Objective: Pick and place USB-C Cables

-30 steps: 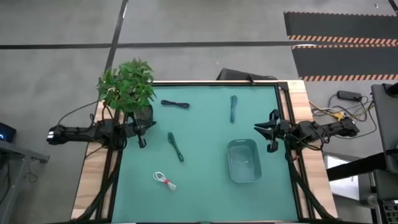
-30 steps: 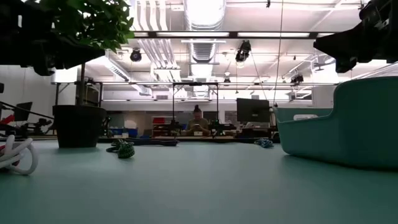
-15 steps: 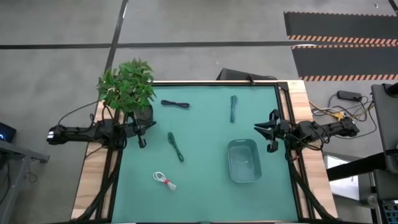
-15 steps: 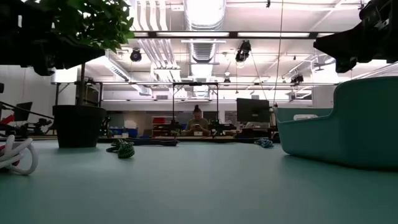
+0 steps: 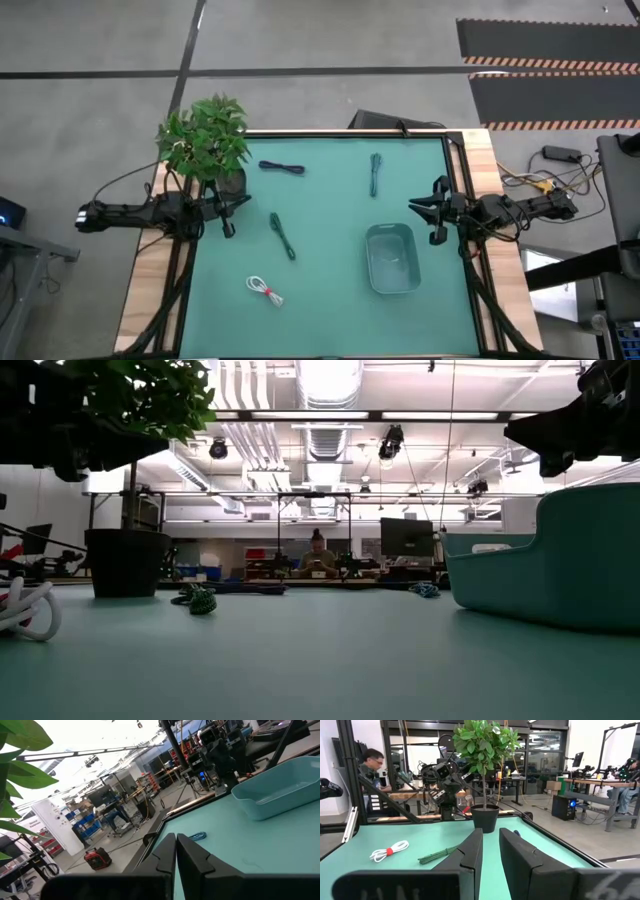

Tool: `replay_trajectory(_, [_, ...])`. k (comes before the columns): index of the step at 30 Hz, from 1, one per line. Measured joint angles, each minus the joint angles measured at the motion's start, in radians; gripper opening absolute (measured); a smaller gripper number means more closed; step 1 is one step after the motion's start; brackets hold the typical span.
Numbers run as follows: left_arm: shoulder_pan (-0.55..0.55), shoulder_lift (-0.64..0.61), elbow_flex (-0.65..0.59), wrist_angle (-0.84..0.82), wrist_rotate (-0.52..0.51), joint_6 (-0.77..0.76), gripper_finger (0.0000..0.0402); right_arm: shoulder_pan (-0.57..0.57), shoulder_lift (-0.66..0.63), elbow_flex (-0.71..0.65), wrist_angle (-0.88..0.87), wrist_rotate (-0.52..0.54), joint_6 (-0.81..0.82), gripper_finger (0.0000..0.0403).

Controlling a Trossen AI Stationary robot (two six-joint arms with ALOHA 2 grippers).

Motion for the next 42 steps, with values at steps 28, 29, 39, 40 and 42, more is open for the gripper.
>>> replay_trajectory(28, [0.0, 0.0, 0.0, 0.0, 0.0, 0.0, 0.0, 0.0, 0.0, 0.0, 0.007, -0.001, 0.191, 0.0057])
replay_trajectory(29, [0.0, 0.0, 0.0, 0.0, 0.0, 0.0, 0.0, 0.0, 0.0, 0.0, 0.013, 0.0, 0.191, 0.0057])
replay_trajectory(39, [0.0, -0.002, 0.0, 0.128, 0.198, -0.718, 0.0, 0.0, 0.0, 0.0, 0.035, 0.0, 0.183, 0.0057])
replay_trajectory(40, [0.001, -0.002, 0.0, 0.15, 0.198, -0.757, 0.0, 0.0, 0.0, 0.0, 0.034, 0.0, 0.186, 0.0057])
replay_trajectory(42, [0.0, -0.001, 0.0, 0.177, 0.198, -0.812, 0.0, 0.0, 0.0, 0.0, 0.037, 0.001, 0.202, 0.0057])
